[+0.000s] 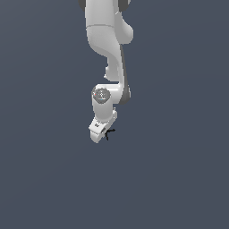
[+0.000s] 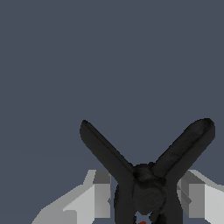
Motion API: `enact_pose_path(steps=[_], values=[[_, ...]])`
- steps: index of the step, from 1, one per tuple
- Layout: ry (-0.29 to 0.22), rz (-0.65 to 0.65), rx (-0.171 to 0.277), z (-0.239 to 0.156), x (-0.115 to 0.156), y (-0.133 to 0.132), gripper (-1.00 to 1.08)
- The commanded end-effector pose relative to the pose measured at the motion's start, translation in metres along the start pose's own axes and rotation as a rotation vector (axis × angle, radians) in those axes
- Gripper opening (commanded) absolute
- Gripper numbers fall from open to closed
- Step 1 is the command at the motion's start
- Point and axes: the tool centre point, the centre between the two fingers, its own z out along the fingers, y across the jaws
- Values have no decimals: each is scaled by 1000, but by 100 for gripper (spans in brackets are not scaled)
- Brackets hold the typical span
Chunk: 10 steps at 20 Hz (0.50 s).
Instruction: Pick up the object and move it to a goal position.
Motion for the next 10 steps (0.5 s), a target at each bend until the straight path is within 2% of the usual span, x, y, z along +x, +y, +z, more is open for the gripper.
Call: enact_pose_path(steps=[1,6,10], values=[[0,-1,0,-1,3,-2,-100],[0,-1,0,-10,19,-16,-100],[0,-1,0,-24,43,-35,-100]])
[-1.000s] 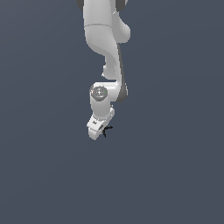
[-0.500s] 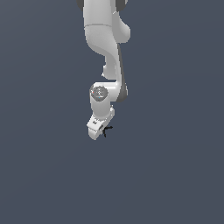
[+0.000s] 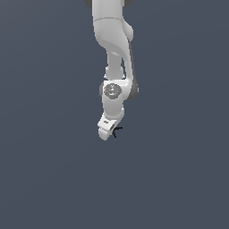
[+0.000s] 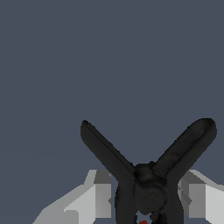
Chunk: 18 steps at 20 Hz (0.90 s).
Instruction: Pick up the object and move it to a goal position.
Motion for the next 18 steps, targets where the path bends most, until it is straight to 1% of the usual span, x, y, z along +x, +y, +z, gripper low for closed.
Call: enact_pose_path(steps=[1,12,18], values=[[1,-1,-1,-10,18,-14,-100],[0,-2,-1,-64,117,-93,-100],[0,-2,-1,-85,156,-120,-100]])
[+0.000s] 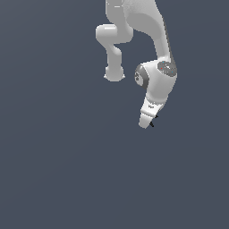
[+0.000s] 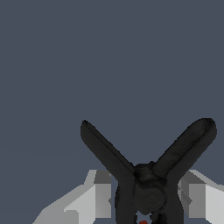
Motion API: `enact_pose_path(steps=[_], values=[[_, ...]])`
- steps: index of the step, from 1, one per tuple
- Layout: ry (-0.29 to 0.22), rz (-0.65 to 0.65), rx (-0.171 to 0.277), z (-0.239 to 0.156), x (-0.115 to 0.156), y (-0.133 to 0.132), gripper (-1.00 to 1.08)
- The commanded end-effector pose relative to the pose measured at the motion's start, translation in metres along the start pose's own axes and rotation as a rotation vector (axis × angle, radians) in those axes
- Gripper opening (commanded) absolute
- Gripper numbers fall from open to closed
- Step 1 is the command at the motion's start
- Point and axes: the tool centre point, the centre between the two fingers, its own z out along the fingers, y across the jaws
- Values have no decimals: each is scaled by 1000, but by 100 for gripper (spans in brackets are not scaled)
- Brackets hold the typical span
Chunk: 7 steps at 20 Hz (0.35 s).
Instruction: Pick up the object and move it to a goal position.
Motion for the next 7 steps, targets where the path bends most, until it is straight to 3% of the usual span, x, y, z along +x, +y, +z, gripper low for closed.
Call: enact_pose_path(steps=[1,7], values=[[0,2,0,-7,12,-9,-100],[0,2,0,-13,25,-17,-100]])
